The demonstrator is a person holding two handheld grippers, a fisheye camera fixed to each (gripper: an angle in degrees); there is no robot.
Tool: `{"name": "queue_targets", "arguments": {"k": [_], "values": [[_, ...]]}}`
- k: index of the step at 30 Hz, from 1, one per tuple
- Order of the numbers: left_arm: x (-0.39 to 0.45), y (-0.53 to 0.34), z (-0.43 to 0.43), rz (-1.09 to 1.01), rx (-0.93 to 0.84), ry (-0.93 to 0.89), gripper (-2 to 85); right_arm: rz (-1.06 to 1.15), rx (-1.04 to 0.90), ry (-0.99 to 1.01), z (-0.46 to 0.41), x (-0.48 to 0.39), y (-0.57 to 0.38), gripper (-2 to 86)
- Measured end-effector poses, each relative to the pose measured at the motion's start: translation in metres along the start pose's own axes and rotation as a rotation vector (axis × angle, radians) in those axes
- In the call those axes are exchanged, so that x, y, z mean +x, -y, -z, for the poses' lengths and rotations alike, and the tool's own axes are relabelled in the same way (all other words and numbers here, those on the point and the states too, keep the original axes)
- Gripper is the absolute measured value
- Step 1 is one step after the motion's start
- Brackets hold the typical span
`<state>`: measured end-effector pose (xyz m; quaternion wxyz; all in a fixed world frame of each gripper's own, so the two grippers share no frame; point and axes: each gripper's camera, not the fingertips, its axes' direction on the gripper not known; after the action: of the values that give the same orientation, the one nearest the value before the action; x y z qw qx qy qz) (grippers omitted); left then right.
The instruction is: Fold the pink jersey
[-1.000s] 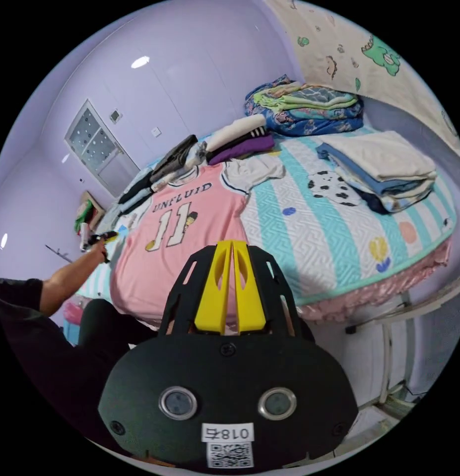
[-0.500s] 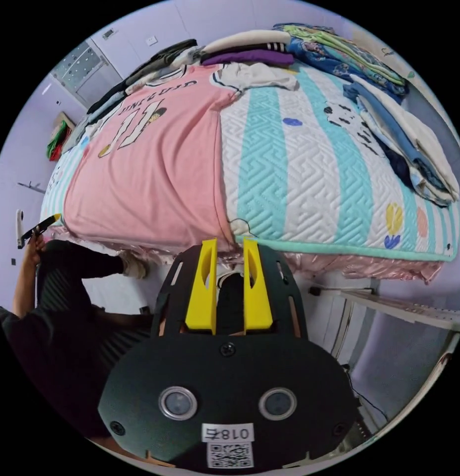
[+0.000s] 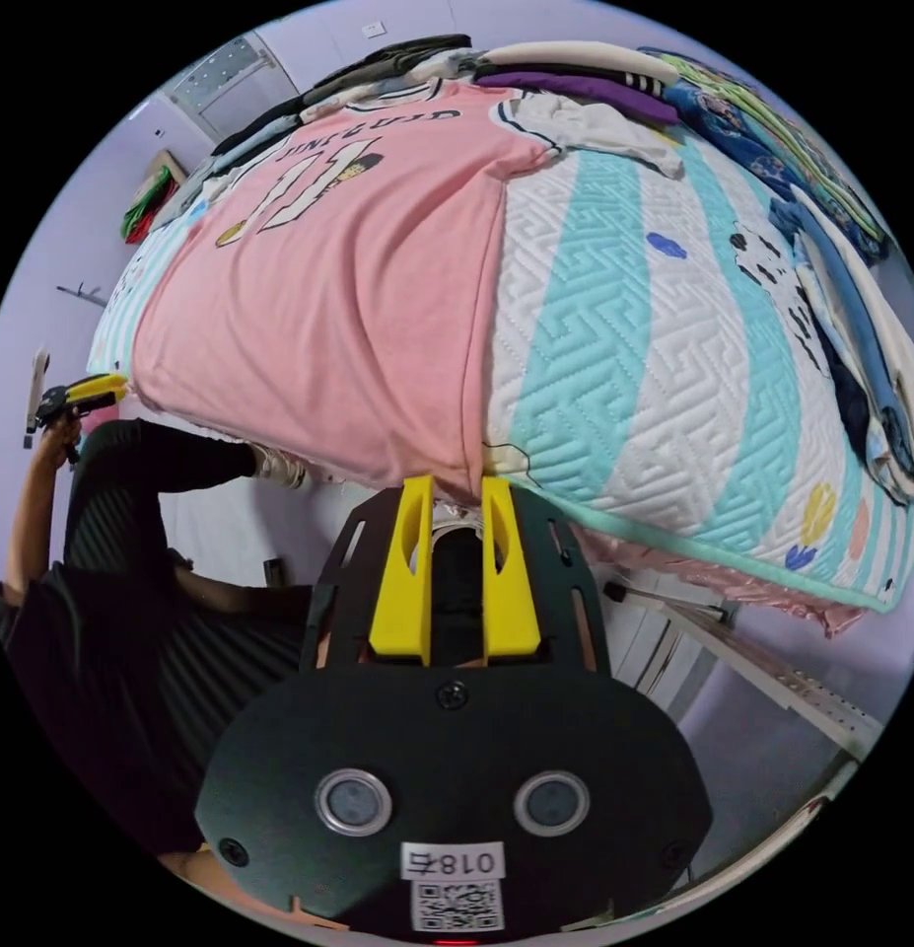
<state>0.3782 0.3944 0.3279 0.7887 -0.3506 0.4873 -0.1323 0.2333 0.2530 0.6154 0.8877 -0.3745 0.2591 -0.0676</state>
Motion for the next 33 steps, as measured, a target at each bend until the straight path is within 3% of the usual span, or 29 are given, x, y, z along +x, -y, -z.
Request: {"name": "queue_targets", "arguments": {"k": [6, 9, 14, 18, 23, 30, 33], "values": [[0.012, 0.038, 0.02, -0.001, -0.05, 0.039, 11.1, 0.089, -0.104, -0.04, -0.005, -0.019, 0.019, 9.2], [0.018, 0.054, 0.033, -0.024, -0.174, 0.01, 11.4, 0.042, -0.118, -0.061, -0.012, -0.018, 0.021, 9.3], [0.028, 0.072, 0.04, -0.023, -0.181, 0.038, 10.9, -0.034, -0.089, -0.045, -0.016, -0.011, 0.025, 8.3], [0.035, 0.084, 0.066, -0.027, -0.208, 0.124, 1.1, 0.041, -0.114, -0.07, -0.016, -0.022, 0.028, 0.7], [0.032, 0.07, 0.126, -0.047, -0.162, 0.019, -0.7, 0.096, -0.143, -0.082, 0.007, -0.024, 0.024, -0.8], [0.032, 0.023, 0.216, -0.08, -0.034, -0.148, -0.9, 0.071, 0.039, 0.132, 0.079, 0.0, -0.022, -0.9], [0.031, 0.023, 0.209, -0.067, -0.083, -0.134, -0.8, 0.019, 0.019, 0.181, 0.065, 0.017, -0.03, -0.9]]}}
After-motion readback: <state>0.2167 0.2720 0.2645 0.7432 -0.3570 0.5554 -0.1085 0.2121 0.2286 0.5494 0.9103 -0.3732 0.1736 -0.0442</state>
